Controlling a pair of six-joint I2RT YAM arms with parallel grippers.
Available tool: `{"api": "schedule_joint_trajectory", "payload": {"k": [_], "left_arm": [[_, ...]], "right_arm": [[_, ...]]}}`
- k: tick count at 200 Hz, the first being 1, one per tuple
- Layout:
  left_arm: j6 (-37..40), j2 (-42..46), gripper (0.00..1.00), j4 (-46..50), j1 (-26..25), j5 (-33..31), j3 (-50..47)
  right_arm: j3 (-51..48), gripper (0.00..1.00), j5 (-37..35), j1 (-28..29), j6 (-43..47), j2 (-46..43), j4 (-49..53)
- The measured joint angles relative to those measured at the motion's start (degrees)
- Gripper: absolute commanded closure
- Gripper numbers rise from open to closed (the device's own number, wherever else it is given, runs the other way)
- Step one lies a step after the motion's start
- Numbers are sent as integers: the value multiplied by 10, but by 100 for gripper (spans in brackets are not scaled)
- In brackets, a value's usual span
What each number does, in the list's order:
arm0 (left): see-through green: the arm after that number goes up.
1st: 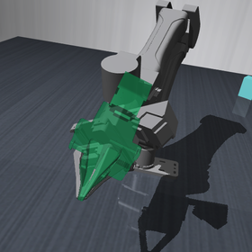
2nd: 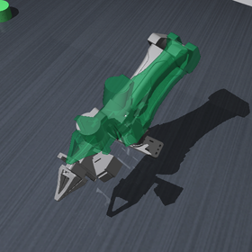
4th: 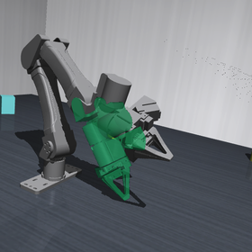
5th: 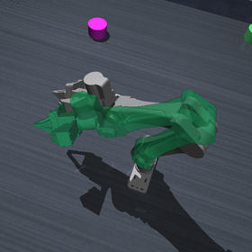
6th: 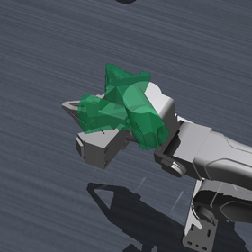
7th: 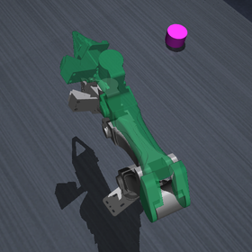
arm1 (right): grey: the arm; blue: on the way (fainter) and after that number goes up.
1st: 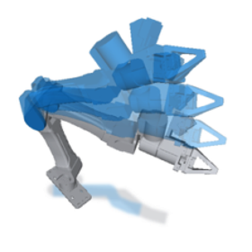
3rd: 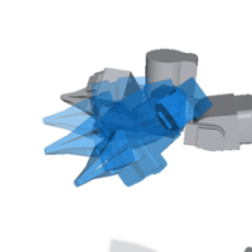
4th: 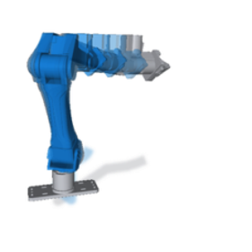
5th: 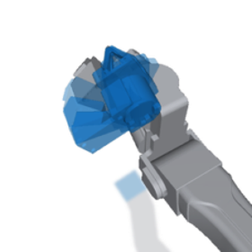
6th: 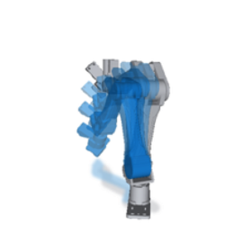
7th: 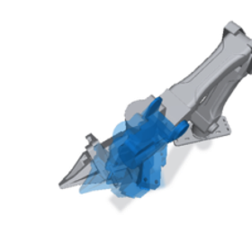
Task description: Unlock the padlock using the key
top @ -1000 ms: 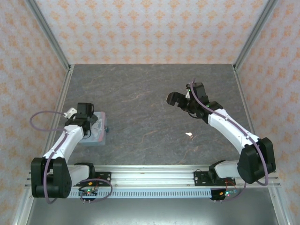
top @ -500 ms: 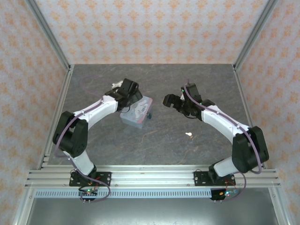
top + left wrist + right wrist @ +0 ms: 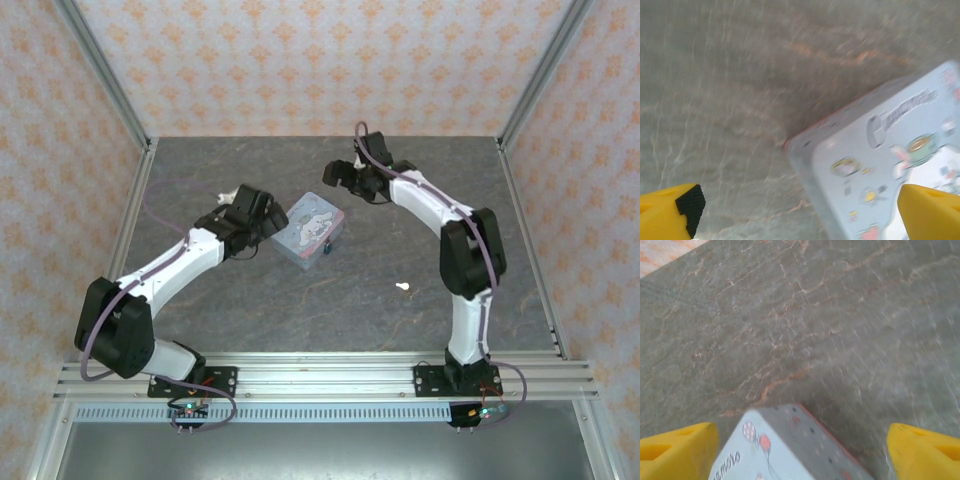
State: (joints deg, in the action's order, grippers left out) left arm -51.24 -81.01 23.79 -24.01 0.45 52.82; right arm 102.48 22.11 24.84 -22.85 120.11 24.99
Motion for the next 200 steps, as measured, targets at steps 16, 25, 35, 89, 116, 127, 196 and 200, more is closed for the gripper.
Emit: {"api": "schedule_joint_trajectory", "payload": {"k": [16, 25, 35, 89, 116, 127, 196, 200], "left_arm": [[-14, -3, 0, -18, 0, 21, -28], [-18, -9, 0, -27, 0, 30, -31], [-24, -20, 0, -50, 0, 41, -30], [-31, -105, 0, -100, 0, 71, 33], [-27, -136, 0, -100, 0, 72, 68], [-27, -149, 0, -99, 1, 72, 81], [-3, -225, 0, -59, 3, 73, 169], [-2, -228, 0, -59, 4, 73, 172]], "right_arm": [[66, 22, 4, 0, 5, 49, 28], [93, 27, 8, 0, 2, 71, 40], [115, 32, 16, 0, 2, 92, 52], [65, 44, 47, 5, -20, 104, 59], [-29, 44, 53, 8, -43, 60, 16], [-71, 45, 53, 6, -51, 33, -5], [-293, 30, 36, 5, -144, -102, -141], [-301, 28, 35, 5, -146, -105, -146]]}}
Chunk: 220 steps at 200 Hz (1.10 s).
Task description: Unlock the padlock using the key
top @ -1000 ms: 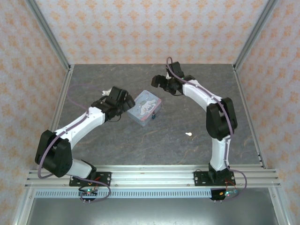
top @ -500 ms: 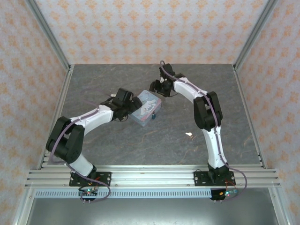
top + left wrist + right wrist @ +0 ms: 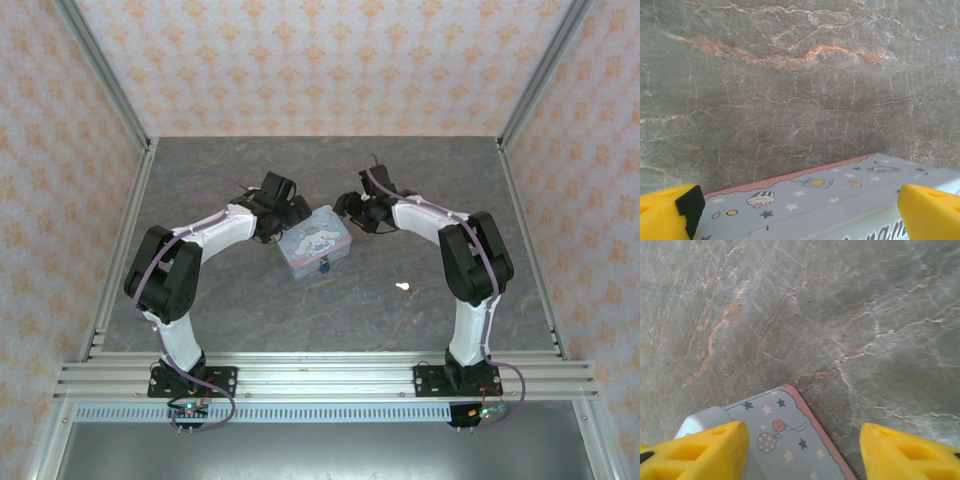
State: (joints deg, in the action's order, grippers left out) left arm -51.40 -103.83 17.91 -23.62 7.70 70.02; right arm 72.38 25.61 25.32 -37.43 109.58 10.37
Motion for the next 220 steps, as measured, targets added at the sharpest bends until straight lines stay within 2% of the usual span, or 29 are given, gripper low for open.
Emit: {"api": "schedule_joint_trajectory", "payload": {"k": [34, 133, 167, 220], "left_arm": [[5, -26, 0, 10, 7, 0, 31], [40, -96, 0, 11, 9, 12, 127], [51, -89, 0, 2, 16, 31, 119], [55, -3, 0, -16, 38, 54, 40]], "right_arm": [[-63, 17, -14, 0, -36, -30, -49], [-133, 16, -90, 2, -59, -112, -55], [-156, 16, -88, 2, -59, -151, -53], [-164, 16, -78, -6, -57, -172, -50]]}}
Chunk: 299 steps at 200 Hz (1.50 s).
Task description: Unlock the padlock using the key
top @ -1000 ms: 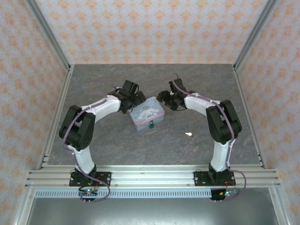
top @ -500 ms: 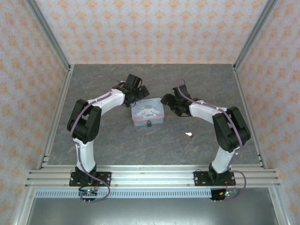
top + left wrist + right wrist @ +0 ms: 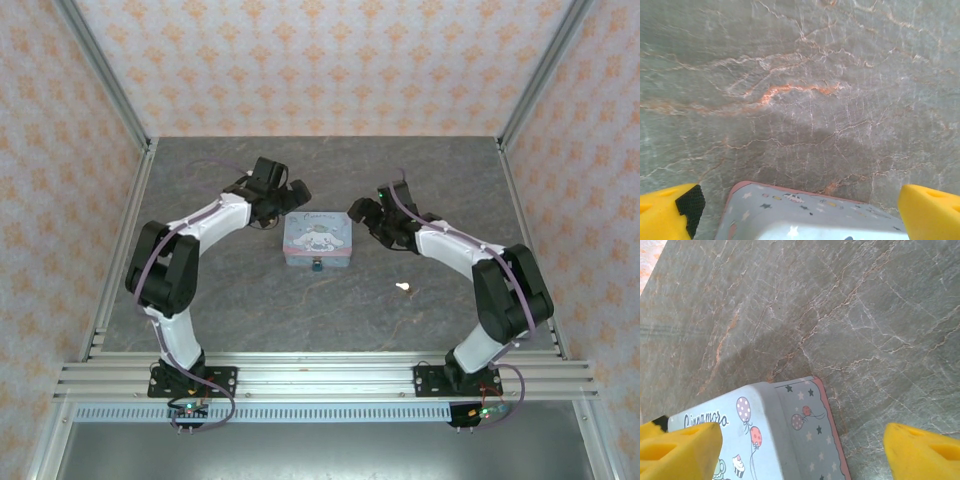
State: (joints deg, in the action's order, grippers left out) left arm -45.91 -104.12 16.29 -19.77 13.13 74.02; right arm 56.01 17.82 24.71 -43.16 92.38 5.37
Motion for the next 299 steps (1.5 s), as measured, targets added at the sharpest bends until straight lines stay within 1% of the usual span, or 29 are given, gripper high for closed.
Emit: {"api": "schedule_joint_trajectory", "payload": {"k": [22, 43, 85, 94, 134, 182, 199, 214, 245, 299], "left_arm": [[2, 37, 0, -12, 0, 2, -37], [3, 81, 0, -16, 0, 4, -83], [-6, 160, 0, -28, -1, 16, -156], [-10, 169, 0, -33, -4, 19, -165], [-29, 174, 0, -57, -25, 41, -175], [-35, 174, 0, -66, -31, 60, -175], [-35, 174, 0, -66, -31, 61, -175], [-36, 174, 0, -66, -31, 62, -175], [-37, 174, 0, -68, -31, 64, -175], [-37, 174, 0, -68, -31, 64, -175]], "right_arm": [[-10, 16, -1, 0, 8, -7, 16], [-13, 17, -8, -2, 28, -23, 55], [-13, 24, -63, -5, 113, -63, 195], [-13, 28, -73, -5, 131, -70, 221], [-47, 29, -89, -7, 193, -101, 292], [-117, 37, -100, -8, 221, -146, 317], [-127, 40, -100, -8, 226, -148, 323], [-131, 41, -102, -8, 231, -148, 324], [-132, 43, -108, -8, 242, -140, 324], [-131, 47, -110, -7, 257, -93, 324]]}}
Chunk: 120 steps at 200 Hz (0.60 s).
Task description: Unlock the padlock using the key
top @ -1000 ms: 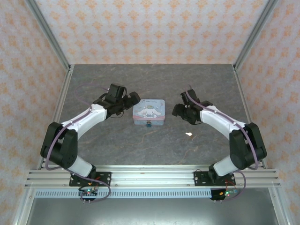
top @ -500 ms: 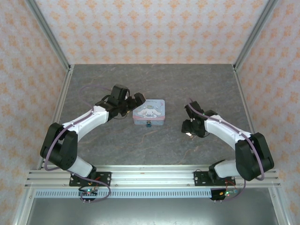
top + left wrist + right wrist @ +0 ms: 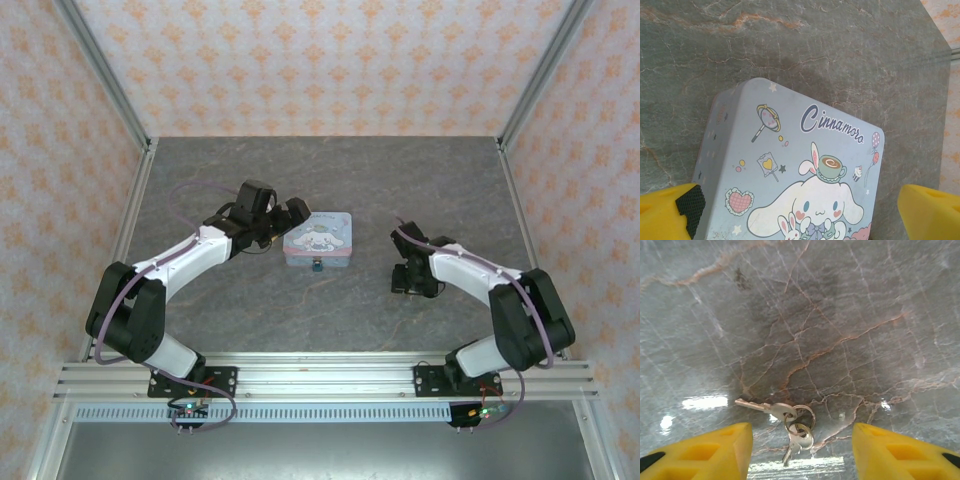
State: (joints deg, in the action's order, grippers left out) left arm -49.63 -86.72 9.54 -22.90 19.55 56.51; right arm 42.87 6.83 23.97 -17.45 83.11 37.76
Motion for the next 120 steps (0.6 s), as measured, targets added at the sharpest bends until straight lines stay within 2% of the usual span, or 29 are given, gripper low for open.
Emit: {"api": "schedule_joint_trajectory", "payload": {"k": [64, 91, 120], "left_arm": [[-5, 0, 0, -5, 0, 1, 0], [-5, 0, 0, -8, 0, 2, 0], [-5, 0, 0, -10, 0, 2, 0]], "right_arm": [[25, 56, 5, 3, 12, 38, 11], [40, 68, 11, 4, 19, 54, 21], [49, 88, 23, 6, 26, 62, 26]]}}
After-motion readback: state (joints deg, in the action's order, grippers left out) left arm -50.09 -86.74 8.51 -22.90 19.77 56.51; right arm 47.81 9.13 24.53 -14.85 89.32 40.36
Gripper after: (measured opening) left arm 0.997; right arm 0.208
